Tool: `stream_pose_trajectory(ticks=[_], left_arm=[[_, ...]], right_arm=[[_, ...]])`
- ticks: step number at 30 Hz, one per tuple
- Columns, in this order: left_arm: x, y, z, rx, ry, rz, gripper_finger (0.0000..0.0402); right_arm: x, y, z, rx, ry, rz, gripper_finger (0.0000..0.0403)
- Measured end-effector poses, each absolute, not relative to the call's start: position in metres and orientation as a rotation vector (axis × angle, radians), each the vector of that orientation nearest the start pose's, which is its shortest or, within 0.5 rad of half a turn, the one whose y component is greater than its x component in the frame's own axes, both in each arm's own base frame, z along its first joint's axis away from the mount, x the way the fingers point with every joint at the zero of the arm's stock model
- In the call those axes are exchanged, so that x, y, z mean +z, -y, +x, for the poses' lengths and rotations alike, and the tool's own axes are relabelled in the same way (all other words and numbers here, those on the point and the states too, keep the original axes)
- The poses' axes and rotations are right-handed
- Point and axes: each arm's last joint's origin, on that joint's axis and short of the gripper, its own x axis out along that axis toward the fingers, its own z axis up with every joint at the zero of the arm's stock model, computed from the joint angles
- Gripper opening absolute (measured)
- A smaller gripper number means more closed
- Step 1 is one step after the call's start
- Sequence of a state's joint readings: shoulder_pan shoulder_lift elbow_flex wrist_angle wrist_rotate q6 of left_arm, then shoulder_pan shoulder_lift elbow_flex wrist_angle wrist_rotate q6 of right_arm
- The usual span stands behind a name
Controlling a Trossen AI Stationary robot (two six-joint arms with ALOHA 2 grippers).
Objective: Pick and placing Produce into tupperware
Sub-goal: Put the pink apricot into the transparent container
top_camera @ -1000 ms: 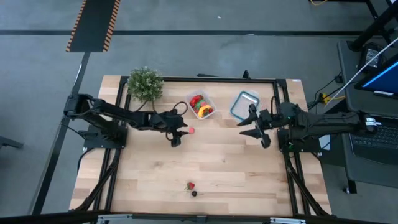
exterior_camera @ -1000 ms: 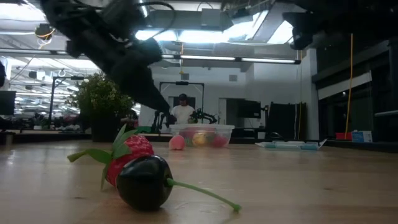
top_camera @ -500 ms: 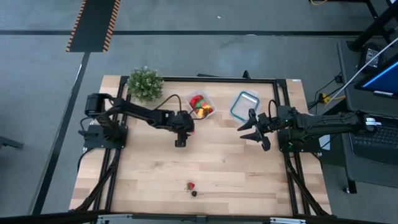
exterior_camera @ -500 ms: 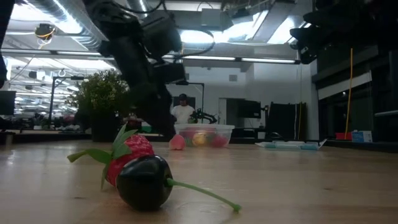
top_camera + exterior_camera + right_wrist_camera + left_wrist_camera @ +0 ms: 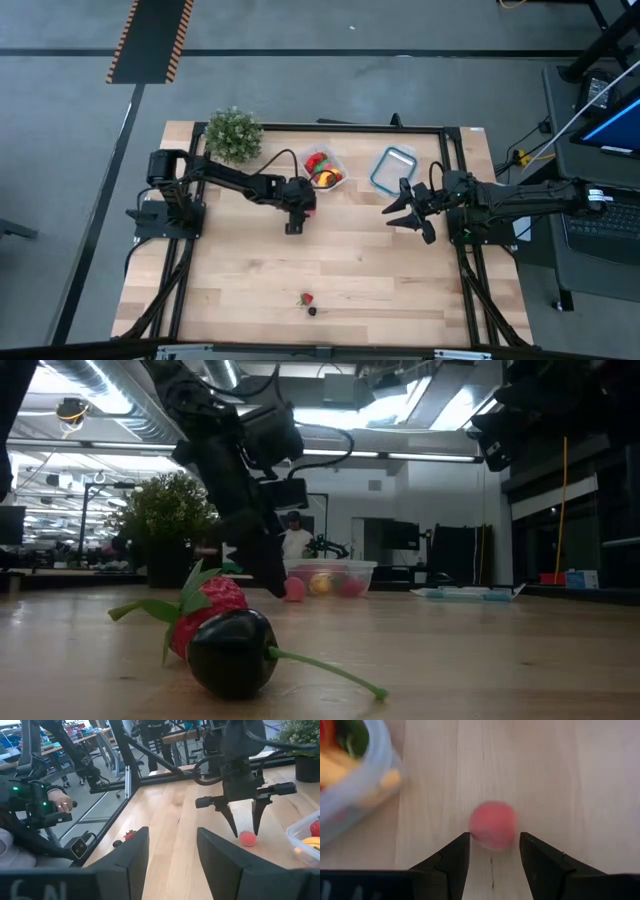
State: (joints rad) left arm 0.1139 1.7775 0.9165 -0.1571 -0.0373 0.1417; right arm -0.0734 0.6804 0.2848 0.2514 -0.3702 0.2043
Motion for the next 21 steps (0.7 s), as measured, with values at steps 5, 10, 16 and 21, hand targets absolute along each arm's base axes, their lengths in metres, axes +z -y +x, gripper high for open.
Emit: stream_pose_trajectory(ticks=[5, 10, 16, 21], left_arm=[[0.136, -0.039, 0.332, 0.065, -0.98, 0.091, 0.0165], [0.136, -0.039, 0.333, 0.03, -0.96, 0.068, 0.0165], [0.122, -0.04, 0.337, 0.021, -0.973, 0.062, 0.016], [0.117, -0.04, 0.339, -0.001, -0.984, 0.098, 0.0123]], right_arm=[[0.217, 0.001, 0.158, 0.281, -0.172, 0.232, 0.0167], [0.217, 0.001, 0.158, 0.282, -0.173, 0.231, 0.0167], [0.217, 0.001, 0.158, 0.282, -0.173, 0.232, 0.0167], [0.217, 0.001, 0.158, 0.281, -0.173, 0.232, 0.0167]])
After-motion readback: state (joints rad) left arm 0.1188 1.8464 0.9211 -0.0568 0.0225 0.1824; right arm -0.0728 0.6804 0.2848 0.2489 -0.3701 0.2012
